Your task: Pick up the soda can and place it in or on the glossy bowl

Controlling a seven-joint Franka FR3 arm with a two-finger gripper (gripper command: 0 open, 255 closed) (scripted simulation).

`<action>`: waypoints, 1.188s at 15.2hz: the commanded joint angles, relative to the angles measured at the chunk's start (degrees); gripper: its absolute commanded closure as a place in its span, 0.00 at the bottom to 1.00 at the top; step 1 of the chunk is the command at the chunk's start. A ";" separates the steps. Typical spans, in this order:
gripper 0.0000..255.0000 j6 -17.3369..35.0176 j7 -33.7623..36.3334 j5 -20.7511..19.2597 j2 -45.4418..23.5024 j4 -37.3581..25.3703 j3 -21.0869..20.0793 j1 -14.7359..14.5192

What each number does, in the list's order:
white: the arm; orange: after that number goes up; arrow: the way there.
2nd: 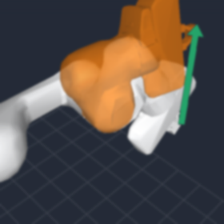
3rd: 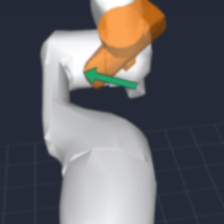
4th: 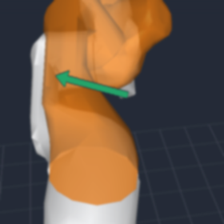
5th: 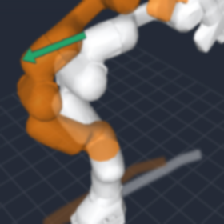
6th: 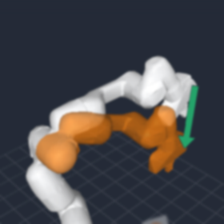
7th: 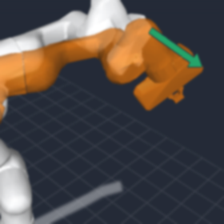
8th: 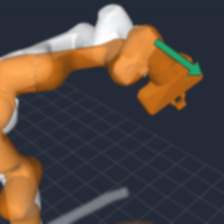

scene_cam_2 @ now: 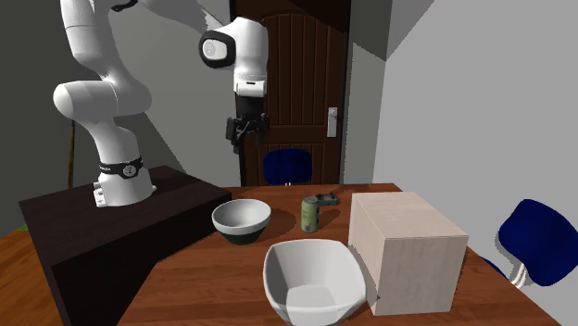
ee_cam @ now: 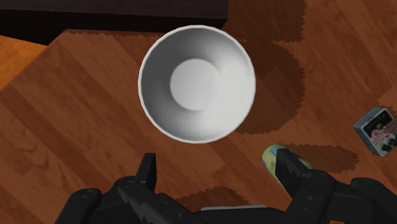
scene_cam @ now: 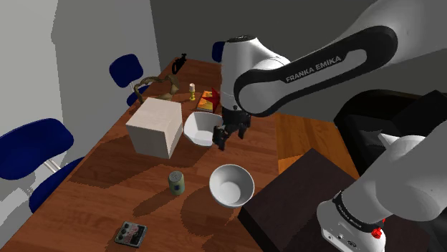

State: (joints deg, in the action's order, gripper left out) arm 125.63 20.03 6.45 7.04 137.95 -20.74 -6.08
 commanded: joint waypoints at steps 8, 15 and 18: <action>0.00 8.44 13.83 -9.84 -22.33 -12.54 -1.75 -3.80; 0.00 9.64 21.31 -15.85 -38.51 -26.64 1.10 -9.86; 0.00 9.04 23.34 -17.29 -45.35 -33.95 2.43 -12.56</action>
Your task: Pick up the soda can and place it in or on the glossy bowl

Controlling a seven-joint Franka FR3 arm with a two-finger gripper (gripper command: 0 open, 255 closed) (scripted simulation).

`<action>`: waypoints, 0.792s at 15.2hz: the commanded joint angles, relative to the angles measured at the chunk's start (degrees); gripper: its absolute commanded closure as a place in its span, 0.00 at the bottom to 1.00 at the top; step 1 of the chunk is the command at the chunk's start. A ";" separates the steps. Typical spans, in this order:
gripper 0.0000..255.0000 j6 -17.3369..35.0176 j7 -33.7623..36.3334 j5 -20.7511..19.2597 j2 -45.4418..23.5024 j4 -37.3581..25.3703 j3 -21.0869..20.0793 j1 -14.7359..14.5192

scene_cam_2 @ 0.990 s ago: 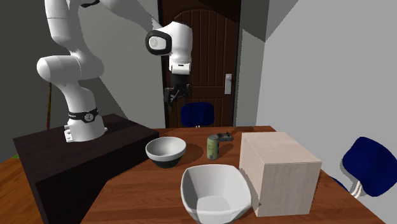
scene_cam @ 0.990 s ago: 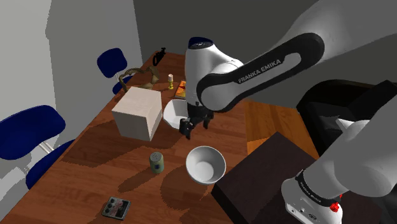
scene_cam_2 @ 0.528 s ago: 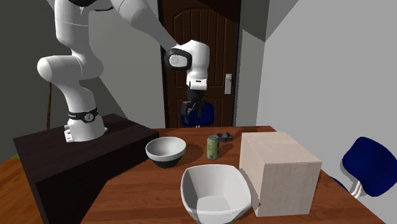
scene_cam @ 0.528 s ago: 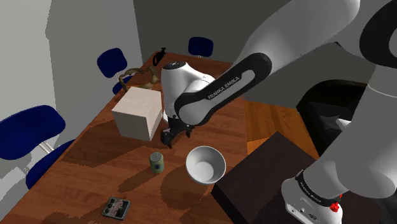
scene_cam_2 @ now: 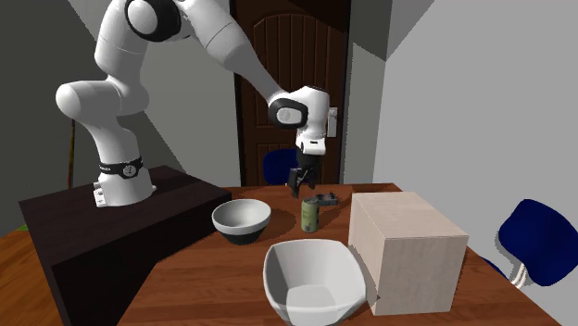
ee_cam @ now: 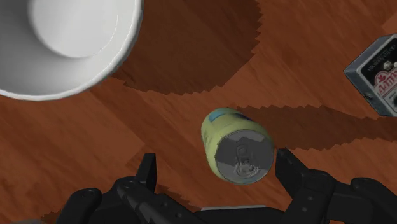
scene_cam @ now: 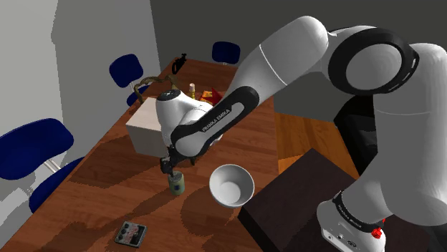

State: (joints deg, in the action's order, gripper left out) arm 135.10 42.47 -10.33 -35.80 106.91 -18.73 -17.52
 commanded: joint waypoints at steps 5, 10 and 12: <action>0.00 -0.37 2.22 -1.50 -8.93 -9.23 1.65 -3.38; 0.00 2.26 2.66 -2.25 -11.99 -9.68 2.43 -4.07; 0.00 2.26 2.66 -2.25 -11.99 -9.68 2.43 -4.07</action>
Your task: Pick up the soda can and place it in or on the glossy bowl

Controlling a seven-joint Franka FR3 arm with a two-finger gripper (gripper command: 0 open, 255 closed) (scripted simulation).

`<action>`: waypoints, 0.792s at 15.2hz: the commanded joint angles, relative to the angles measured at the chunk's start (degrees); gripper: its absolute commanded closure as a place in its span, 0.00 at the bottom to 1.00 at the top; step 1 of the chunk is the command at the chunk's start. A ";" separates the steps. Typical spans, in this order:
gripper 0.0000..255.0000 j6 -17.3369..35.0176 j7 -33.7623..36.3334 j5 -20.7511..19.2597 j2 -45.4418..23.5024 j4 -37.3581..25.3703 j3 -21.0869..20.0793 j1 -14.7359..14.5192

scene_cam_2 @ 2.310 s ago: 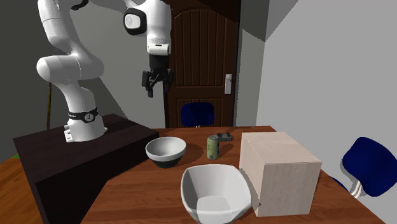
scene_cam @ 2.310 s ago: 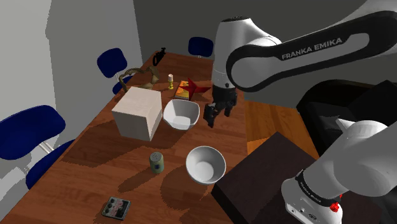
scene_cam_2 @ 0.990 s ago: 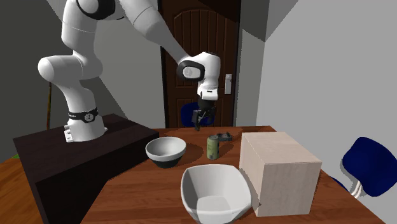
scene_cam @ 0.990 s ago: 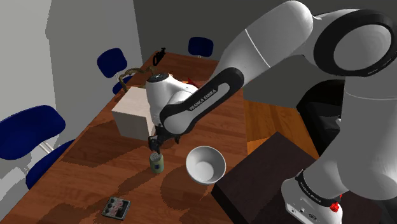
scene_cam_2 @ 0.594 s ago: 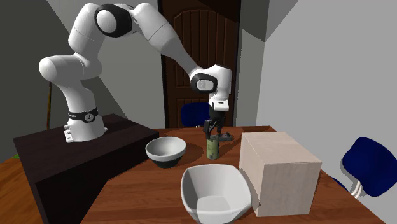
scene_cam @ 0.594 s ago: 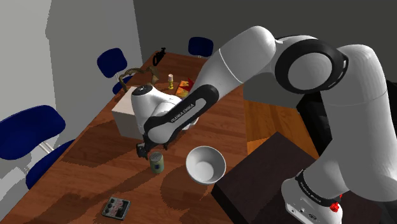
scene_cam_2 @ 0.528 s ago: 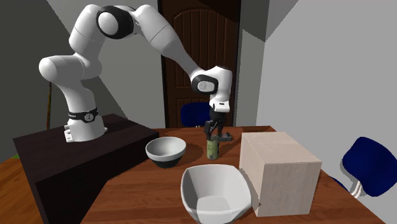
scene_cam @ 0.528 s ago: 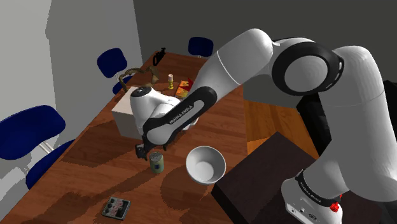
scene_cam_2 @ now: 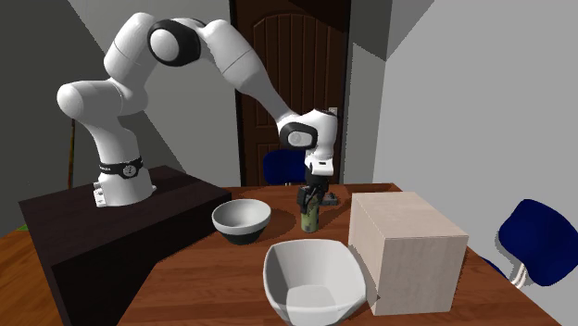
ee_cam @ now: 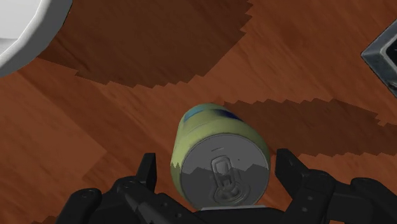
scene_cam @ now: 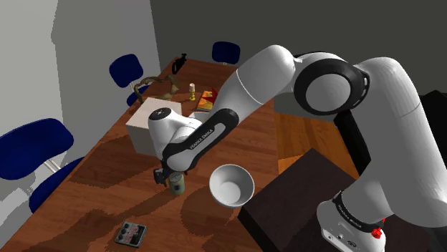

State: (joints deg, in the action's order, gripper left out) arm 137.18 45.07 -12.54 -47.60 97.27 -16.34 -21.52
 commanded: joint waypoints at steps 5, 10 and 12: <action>0.00 0.18 0.06 -0.05 -0.19 -0.04 0.05 -0.07; 1.00 0.17 0.06 -0.05 -0.21 -0.07 0.05 -0.07; 1.00 0.18 0.05 -0.05 -0.19 -0.04 0.05 -0.06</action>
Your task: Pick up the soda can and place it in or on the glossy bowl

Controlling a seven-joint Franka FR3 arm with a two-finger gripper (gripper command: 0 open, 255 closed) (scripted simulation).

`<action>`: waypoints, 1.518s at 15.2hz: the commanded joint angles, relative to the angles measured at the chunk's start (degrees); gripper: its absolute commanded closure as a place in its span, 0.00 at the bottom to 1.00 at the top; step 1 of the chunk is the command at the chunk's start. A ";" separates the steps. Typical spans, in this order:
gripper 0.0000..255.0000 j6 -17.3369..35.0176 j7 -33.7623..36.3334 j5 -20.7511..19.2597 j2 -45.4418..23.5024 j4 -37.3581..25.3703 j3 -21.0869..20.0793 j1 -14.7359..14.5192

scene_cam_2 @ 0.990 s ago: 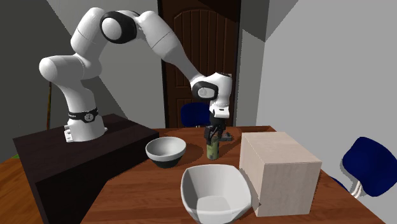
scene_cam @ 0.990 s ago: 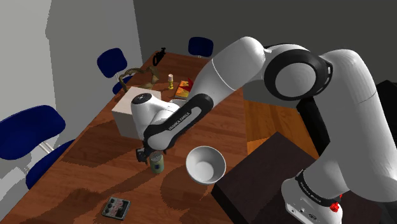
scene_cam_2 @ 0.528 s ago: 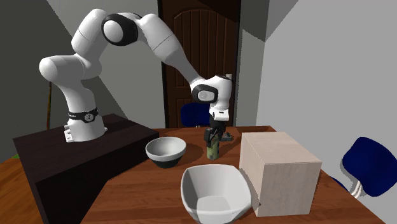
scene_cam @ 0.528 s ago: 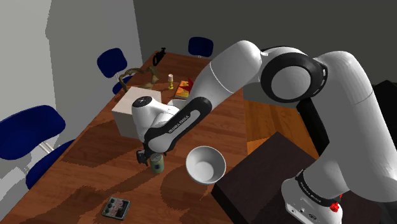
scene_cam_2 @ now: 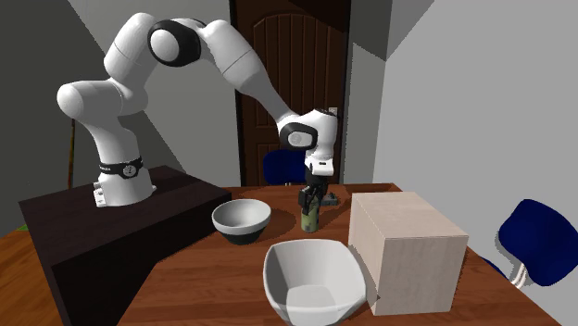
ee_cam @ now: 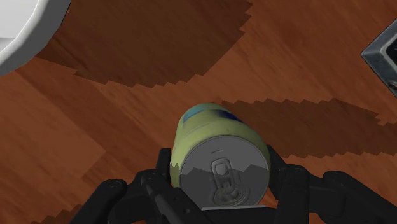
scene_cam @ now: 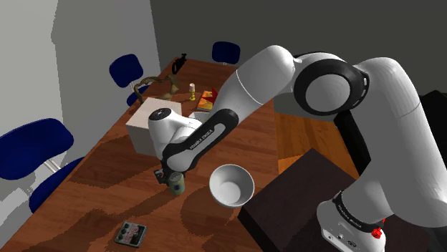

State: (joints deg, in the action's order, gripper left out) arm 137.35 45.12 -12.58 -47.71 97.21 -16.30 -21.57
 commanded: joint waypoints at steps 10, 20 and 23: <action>1.00 -2.43 -0.25 0.82 3.66 1.32 -0.91 0.70; 1.00 -7.02 -0.83 2.37 9.42 2.44 -2.39 1.82; 1.00 -8.51 -1.02 2.87 11.02 2.52 -2.80 2.12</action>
State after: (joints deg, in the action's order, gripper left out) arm 129.26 44.18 -9.91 -37.40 99.46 -18.94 -19.61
